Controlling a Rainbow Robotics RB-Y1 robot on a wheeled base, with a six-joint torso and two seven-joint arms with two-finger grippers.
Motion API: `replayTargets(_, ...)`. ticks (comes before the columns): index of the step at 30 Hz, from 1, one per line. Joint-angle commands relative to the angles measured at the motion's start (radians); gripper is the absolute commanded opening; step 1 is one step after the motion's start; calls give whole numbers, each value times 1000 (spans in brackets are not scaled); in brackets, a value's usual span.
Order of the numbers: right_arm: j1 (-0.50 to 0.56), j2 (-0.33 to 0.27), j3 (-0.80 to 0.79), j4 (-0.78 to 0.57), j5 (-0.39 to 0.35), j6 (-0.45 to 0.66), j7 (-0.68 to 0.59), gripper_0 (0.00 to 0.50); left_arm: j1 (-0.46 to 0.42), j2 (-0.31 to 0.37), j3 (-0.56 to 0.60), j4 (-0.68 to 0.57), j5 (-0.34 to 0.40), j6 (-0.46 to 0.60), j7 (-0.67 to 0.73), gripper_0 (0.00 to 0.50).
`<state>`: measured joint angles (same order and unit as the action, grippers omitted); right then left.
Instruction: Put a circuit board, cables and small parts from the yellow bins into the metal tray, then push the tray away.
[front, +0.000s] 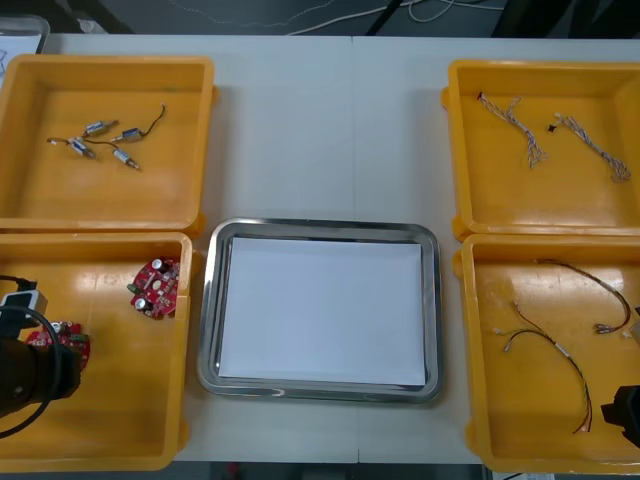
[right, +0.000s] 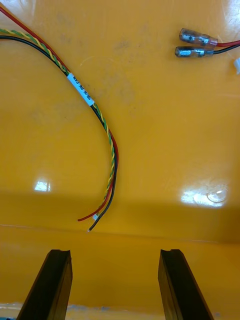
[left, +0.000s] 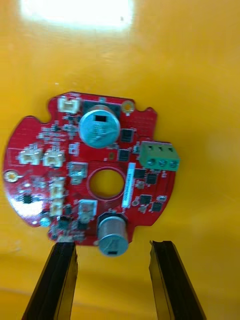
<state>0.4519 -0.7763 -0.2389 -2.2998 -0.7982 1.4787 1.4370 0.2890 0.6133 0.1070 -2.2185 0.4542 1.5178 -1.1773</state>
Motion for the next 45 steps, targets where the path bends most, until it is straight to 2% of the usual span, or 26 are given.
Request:
replayTargets(1, -39, 3, -36, -29, -15, 17, 40, 500, -85, 5, 79, -49, 55, 104, -110, 431)
replayTargets(4, -93, 2, -33, -27, -22, 54, 51, 500, -125, 6, 118, -50, 92, 156, -108, 433)
replayTargets(11, -203, 3, -10, -18, -32, 112, 88, 500, -214, 6, 171, -43, 115, 240, -38, 433)
replayTargets(18, -294, 3, 16, 48, -44, 115, 235, 500, -246, 5, 183, -33, 115, 243, 148, 434)
replayTargets(22, -343, 3, 36, 106, -55, 114, 324, 500, -257, 3, 197, -32, 106, 265, 314, 435)
replayTargets(27, -358, 3, 59, 149, -55, 95, 393, 500, -252, -18, 201, -21, 63, 263, 493, 435)
replayTargets(32, -355, 3, 102, 189, -46, 55, 399, 500, -244, -46, 200, -6, 8, 260, 639, 435)
replayTargets(39, -355, 3, 161, 263, -33, -40, 408, 500, -246, -78, 158, -6, -80, 242, 792, 434)
replayTargets(45, -354, 3, 197, 304, -13, -93, 422, 500, -254, -129, 141, 0, -108, 239, 880, 433)
